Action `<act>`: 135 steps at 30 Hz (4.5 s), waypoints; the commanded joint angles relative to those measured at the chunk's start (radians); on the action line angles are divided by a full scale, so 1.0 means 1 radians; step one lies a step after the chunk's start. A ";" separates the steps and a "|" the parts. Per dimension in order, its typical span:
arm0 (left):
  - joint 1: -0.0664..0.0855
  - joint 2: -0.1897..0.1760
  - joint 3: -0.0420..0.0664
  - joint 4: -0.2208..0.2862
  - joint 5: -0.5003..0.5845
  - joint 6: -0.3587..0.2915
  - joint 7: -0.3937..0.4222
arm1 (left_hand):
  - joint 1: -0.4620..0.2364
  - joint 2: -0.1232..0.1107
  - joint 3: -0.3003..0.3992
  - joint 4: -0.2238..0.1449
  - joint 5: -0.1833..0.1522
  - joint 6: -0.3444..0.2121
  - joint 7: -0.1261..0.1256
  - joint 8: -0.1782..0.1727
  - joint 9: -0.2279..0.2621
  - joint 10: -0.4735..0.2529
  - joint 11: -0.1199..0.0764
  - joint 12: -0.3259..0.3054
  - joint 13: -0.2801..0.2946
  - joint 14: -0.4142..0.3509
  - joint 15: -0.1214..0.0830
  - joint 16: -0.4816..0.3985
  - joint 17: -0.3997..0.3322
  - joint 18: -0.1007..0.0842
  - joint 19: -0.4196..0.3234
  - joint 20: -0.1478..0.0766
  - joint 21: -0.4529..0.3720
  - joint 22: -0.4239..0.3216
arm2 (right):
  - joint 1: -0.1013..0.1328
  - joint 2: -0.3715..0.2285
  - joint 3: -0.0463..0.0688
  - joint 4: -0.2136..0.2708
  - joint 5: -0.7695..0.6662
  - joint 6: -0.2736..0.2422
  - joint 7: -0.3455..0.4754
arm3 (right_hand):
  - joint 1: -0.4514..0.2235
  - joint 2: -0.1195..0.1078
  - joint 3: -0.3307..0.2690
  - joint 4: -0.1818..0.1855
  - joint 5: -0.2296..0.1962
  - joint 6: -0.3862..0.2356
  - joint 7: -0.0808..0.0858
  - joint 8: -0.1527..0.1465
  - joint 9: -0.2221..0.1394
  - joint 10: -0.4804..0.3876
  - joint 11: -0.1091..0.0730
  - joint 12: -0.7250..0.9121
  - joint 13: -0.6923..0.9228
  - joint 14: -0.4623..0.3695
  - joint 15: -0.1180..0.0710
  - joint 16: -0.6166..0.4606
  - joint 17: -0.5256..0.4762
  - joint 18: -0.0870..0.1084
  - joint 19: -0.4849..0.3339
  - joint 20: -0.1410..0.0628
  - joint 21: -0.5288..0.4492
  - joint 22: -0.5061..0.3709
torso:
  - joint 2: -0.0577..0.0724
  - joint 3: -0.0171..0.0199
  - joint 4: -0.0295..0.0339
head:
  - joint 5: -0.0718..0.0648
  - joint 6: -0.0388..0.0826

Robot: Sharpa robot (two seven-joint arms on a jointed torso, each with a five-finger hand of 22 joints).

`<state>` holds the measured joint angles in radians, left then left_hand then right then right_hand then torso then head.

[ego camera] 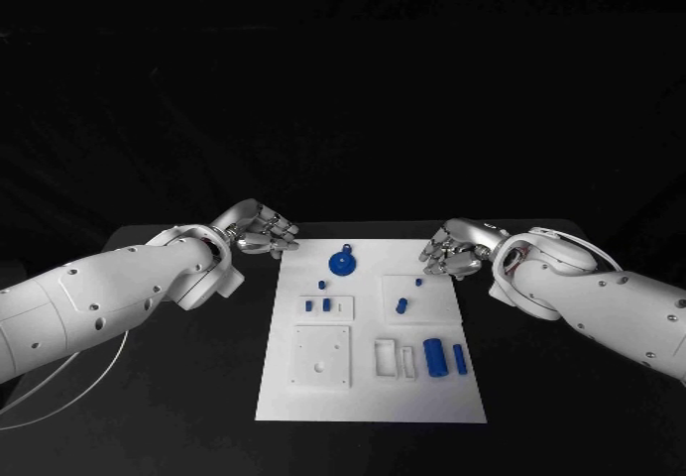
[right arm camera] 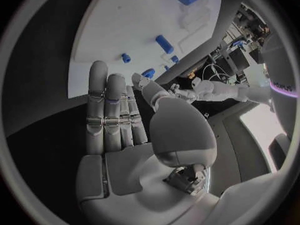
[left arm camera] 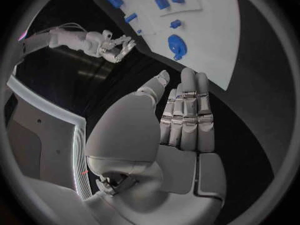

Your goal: Assemble the parts on the task board

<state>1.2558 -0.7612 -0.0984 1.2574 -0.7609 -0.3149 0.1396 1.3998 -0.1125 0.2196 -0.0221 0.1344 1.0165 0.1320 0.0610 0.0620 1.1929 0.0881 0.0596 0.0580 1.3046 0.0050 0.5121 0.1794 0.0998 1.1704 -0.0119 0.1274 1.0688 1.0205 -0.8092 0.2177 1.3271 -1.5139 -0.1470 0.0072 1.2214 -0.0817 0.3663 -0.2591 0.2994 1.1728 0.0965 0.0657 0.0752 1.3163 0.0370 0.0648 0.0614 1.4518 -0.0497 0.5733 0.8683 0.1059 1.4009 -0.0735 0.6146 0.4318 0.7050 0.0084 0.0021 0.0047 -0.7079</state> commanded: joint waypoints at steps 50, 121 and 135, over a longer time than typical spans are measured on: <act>0.002 -0.024 0.002 0.063 0.287 0.008 0.096 | 0.022 0.051 -0.138 0.019 0.000 0.008 0.008 0.003 0.001 -0.011 0.013 0.000 0.001 0.058 0.042 -0.436 -0.014 -0.033 0.002 0.040 -0.058 -0.494 | -0.052 0.067 -0.068 0.014 -0.316 -0.088 -0.140 | 0.028 -0.051 0.210 0.055 -0.073 0.106 -0.022 0.000 0.025 0.071 -0.024 -0.004 0.006 0.005 -0.014 0.093 0.050 0.016 -0.011 -0.013 0.049 0.272 | 0.003 0.0010 0.0006 | 0.007 -0.008; 0.001 0.020 -0.001 0.015 0.295 -0.015 0.110 | 0.028 0.055 -0.138 0.022 0.007 0.006 0.010 0.003 0.001 -0.021 0.017 0.000 0.001 0.049 0.045 -0.435 -0.015 -0.033 -0.002 0.044 -0.056 -0.513 | -0.072 0.092 -0.076 0.309 -0.288 -0.172 -0.207 | 0.005 -0.047 0.272 0.026 -0.072 0.119 -0.028 -0.001 0.050 0.091 -0.028 -0.004 0.006 0.009 -0.023 0.088 0.055 0.004 0.062 -0.022 0.012 0.704 | 0.000 -0.0038 0.0024 | 0.076 -0.011; 0.002 0.037 -0.002 0.016 0.294 -0.015 0.110 | 0.030 0.055 -0.137 0.025 0.007 0.006 0.010 0.003 0.001 -0.023 0.017 0.000 0.001 0.045 0.047 -0.436 -0.015 -0.033 -0.005 0.044 -0.056 -0.514 | -0.095 0.161 -0.135 0.285 -0.331 -0.181 -0.228 | 0.004 -0.044 0.273 0.022 -0.077 0.118 -0.028 -0.001 0.050 0.090 -0.028 -0.004 0.006 0.010 -0.023 0.088 0.050 0.005 0.073 -0.022 -0.020 0.731 | 0.001 -0.0021 0.0023 | 0.119 -0.035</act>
<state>1.2564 -0.7265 -0.1010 1.2709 -0.4729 -0.3252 0.2347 1.4227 -0.0647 0.0836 -0.0004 0.1385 1.0200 0.1356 0.0609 0.0615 1.1771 0.1037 0.0596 0.0579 1.3577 0.0502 0.0767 0.1646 0.0852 1.1652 0.0285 0.0655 0.5556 0.9267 -0.6519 0.0837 1.6159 -1.8088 -0.3184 -0.2071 1.2266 -0.1359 0.6360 -0.2322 0.2256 1.2865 0.0669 0.0605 0.1234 1.4009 0.0108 0.0570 0.0666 1.4596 -0.0680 0.6620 0.9192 0.0906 1.4582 -0.0978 0.5992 1.1637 0.7059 0.0063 0.0039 0.1161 -0.7387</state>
